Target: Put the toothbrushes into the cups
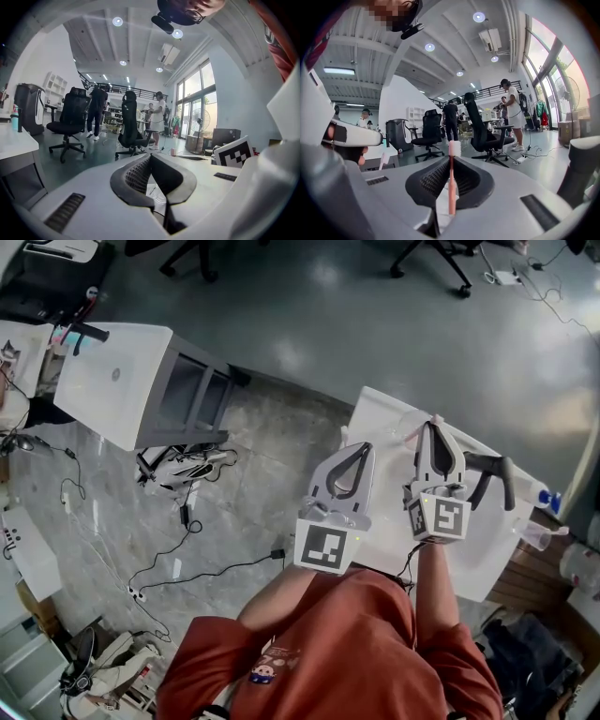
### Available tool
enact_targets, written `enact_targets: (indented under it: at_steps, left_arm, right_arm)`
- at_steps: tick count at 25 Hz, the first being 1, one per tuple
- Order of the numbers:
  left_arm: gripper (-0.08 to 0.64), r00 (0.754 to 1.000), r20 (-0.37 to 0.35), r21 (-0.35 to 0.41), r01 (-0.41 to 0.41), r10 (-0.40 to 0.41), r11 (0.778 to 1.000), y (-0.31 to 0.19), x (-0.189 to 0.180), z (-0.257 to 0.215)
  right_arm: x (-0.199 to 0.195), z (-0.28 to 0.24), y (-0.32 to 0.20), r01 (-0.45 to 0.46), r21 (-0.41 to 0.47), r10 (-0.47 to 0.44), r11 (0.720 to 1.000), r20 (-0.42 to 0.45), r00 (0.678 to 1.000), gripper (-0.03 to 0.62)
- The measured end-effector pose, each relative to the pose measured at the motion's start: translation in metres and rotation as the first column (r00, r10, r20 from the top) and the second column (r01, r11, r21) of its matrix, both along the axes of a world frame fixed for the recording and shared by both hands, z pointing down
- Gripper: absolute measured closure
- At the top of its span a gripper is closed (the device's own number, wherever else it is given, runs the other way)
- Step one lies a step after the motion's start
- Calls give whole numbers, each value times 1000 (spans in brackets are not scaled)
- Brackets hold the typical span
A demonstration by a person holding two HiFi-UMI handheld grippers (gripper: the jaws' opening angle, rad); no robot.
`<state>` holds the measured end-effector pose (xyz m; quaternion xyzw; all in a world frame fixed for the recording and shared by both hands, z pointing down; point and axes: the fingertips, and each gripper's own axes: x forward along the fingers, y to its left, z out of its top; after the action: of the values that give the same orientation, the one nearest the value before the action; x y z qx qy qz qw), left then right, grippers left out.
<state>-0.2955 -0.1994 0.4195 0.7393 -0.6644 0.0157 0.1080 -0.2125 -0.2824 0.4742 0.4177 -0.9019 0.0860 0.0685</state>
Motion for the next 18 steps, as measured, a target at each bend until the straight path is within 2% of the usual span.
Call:
enact_targets:
  at_steps: [5, 9, 18]
  left_arm:
    - [541, 1000, 6, -1, -3, 3, 1000, 5, 5, -3]
    - [541, 1000, -8, -6, -1, 1, 1000, 9, 9, -3]
    - [541, 1000, 5, 11, 6, -6, 1000, 28, 24, -12]
  right_arm:
    - [5, 1, 1, -16, -3, 16, 1000, -45, 999, 549]
    - [12, 2, 3, -33, -29, 32, 999, -45, 998, 509]
    - [36, -9, 23, -49, -16, 48, 999, -41, 998, 509]
